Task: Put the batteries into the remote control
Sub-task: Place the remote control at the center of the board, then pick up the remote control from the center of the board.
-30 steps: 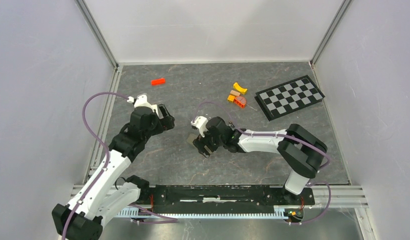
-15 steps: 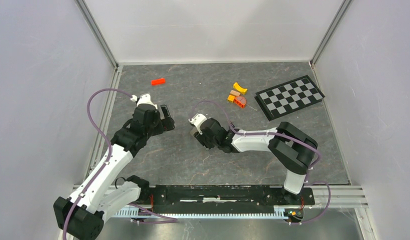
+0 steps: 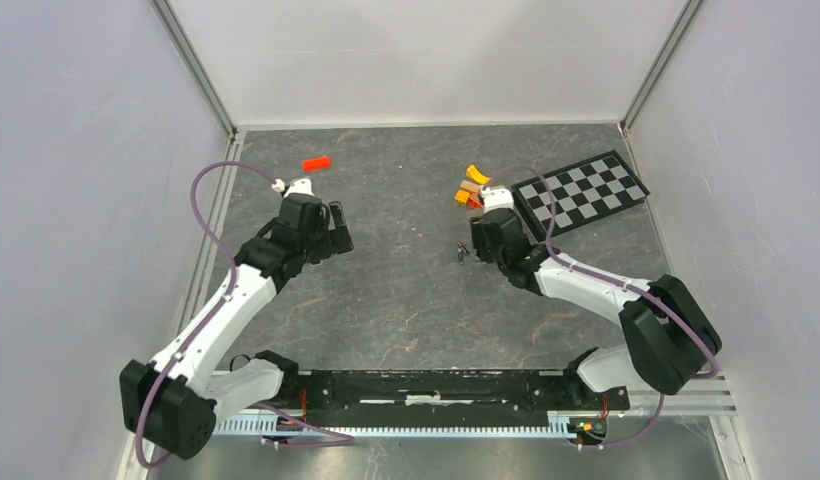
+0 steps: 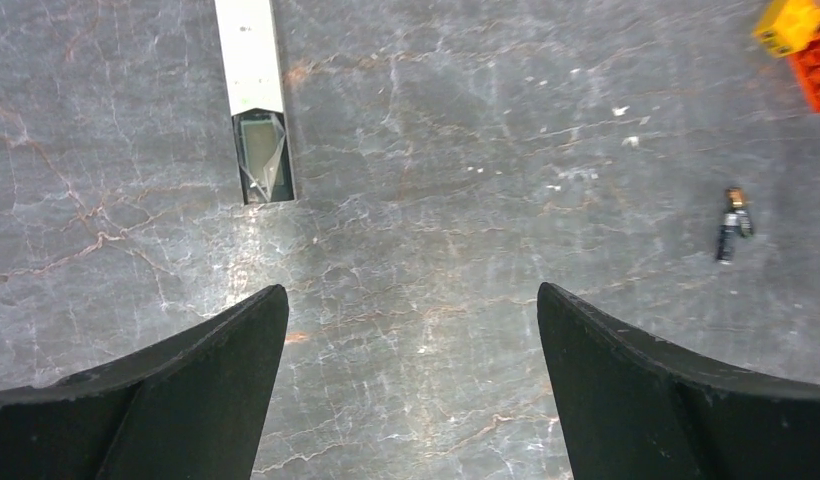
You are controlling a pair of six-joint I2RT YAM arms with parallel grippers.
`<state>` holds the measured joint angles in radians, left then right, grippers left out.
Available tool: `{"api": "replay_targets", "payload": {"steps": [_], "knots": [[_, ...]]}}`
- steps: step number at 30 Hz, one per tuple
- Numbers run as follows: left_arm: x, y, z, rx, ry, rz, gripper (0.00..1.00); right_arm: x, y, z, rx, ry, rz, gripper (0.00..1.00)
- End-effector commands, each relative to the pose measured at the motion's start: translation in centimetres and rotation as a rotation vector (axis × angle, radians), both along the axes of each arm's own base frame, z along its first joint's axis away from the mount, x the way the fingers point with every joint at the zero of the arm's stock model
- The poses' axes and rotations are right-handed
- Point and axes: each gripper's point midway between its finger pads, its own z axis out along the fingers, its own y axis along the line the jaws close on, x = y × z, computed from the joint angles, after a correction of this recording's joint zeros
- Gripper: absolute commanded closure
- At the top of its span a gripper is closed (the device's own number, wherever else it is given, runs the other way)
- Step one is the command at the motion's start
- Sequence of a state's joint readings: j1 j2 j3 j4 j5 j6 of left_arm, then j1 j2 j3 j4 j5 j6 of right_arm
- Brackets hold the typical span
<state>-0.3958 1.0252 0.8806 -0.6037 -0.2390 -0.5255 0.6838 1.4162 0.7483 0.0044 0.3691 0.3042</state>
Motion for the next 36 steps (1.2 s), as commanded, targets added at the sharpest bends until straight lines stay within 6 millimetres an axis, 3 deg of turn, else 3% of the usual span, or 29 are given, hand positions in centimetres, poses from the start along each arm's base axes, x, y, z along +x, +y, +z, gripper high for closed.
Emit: {"api": "replay_targets", "payload": {"steps": [1,6,13,16,18,26,30,33,36], "knots": [[1.8,0.8,-0.9,0.035,0.03,0.063,0.0,-1.4,-5.5,-3.4,-0.041,0.1,-0.155,0.72],[3.5,1.7,-1.6,0.07,0.059,0.106,0.0,-2.0,-7.9,-5.4,-0.044,0.154,-0.194,0.7],[5.3,3.7,-2.9,0.187,0.153,0.125,0.0,-2.4,-8.2,-7.0,-0.052,0.219,-0.175,0.53],[6.3,4.2,-3.7,0.192,0.192,0.108,0.0,-2.1,-8.3,-6.3,-0.057,0.205,-0.166,0.31],[7.1,4.9,-4.2,0.211,0.216,0.116,0.0,-1.9,-8.3,-5.3,-0.051,0.18,-0.165,0.22],[9.7,6.4,-8.5,0.182,0.364,0.137,0.06,-1.8,-7.9,-2.4,-0.023,0.129,-0.129,0.17],[10.5,5.7,-11.0,0.145,0.429,0.145,0.15,-2.0,-7.9,-1.0,0.01,0.104,-0.129,0.16],[10.1,5.0,-12.5,0.112,0.475,0.136,0.25,-2.3,-7.9,-0.2,0.03,0.097,-0.129,0.17],[9.3,5.6,-13.5,0.139,0.504,0.16,0.36,-2.6,-7.9,0.3,0.053,0.091,-0.133,0.18]]}}
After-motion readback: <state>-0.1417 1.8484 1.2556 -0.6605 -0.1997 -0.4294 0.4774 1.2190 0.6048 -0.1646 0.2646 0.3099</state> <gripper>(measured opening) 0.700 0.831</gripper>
